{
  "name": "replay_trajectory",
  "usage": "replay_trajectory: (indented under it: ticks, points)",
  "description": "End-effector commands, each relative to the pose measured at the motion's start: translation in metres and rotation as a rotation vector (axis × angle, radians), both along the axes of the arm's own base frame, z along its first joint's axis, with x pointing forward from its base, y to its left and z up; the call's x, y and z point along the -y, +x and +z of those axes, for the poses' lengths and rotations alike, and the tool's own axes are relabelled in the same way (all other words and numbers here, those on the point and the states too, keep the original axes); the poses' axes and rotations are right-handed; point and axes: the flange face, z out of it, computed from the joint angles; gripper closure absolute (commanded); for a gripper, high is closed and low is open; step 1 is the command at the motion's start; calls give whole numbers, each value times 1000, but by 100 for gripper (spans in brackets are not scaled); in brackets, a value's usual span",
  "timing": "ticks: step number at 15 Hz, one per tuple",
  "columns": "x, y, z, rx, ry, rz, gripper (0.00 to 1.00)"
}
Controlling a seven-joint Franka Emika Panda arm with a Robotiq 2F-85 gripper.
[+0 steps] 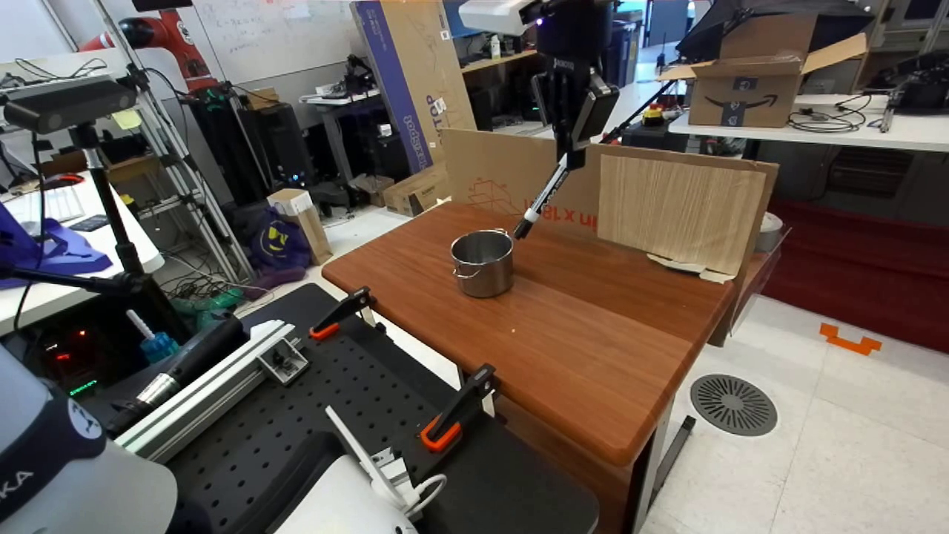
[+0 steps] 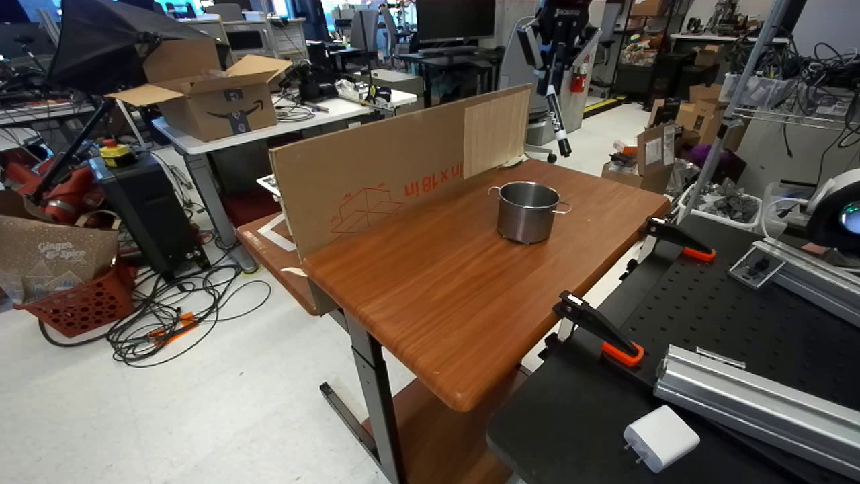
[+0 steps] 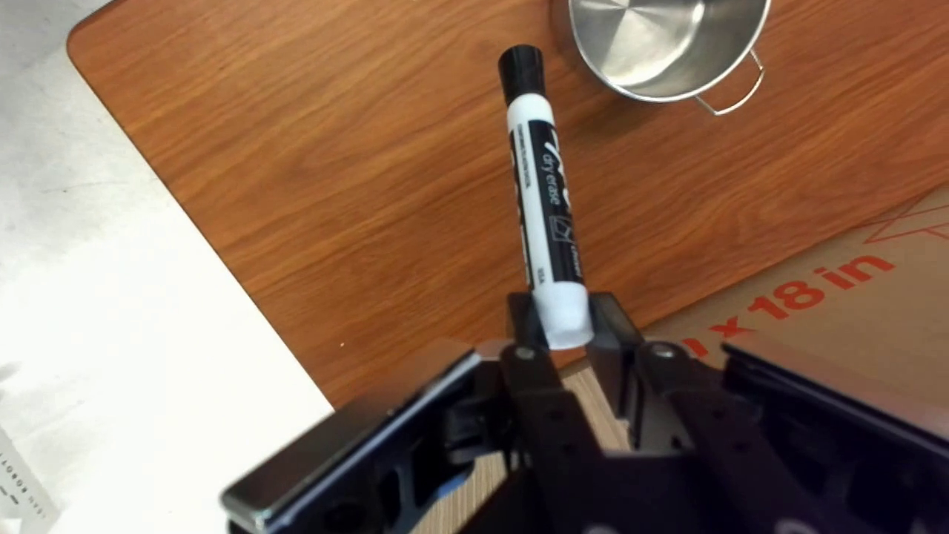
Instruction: Remove the marker from the bowl and put it on the table
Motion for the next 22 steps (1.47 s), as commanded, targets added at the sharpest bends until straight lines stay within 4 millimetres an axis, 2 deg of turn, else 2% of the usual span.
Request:
replay_trajectory:
  ticks: [1,4,7,14,19,22]
  points:
    - [1,19,-11,-7,30,-6,95]
    - [3,33,-33,-26,38,-11,95]
    - [2,48,-64,-56,39,-11,95]
    - [-8,65,-133,-110,9,-13,95]
    - [-19,74,-165,-136,-8,-14,95]
    - [-17,81,-179,-148,-16,-31,95]
